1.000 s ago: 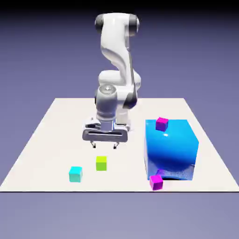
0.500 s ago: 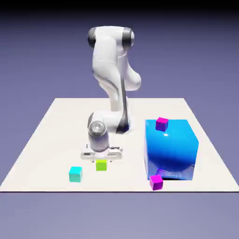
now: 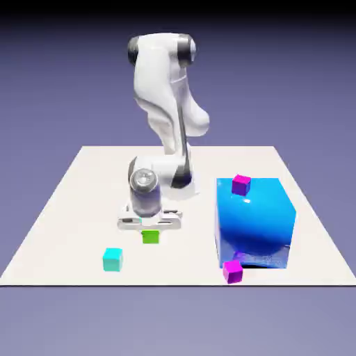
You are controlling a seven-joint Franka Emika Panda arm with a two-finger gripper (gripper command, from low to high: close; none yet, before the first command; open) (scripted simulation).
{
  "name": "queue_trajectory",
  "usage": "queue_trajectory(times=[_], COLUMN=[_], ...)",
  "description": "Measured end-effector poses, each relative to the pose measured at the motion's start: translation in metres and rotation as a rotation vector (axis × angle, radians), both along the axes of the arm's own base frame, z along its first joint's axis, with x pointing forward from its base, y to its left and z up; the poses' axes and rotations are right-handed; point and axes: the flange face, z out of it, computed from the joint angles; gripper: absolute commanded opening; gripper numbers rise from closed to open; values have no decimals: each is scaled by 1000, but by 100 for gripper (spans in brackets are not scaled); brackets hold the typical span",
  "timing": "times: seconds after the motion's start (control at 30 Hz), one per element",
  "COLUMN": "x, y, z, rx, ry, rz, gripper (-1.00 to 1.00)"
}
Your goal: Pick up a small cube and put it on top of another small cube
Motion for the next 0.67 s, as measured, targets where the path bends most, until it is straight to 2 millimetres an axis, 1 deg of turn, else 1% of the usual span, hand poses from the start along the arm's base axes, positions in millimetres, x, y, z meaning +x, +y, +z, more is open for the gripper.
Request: queue_trajectory(times=[0.2,0.37,0.43,0.53,0.57,0.63,0.67], x=[36,61,62,46,42,42,48], y=[-64,-114,-117,-110,-108,-108,-111], z=[20,47,48,-5,-17,-17,1], rx=[2,-5,-5,-5,-5,-8,-7], ry=[7,-6,-7,-7,-7,-6,-7], rz=[-186,-316,-322,-321,-321,-320,-320], gripper=[-100,-100,-100,-100,100,100,100])
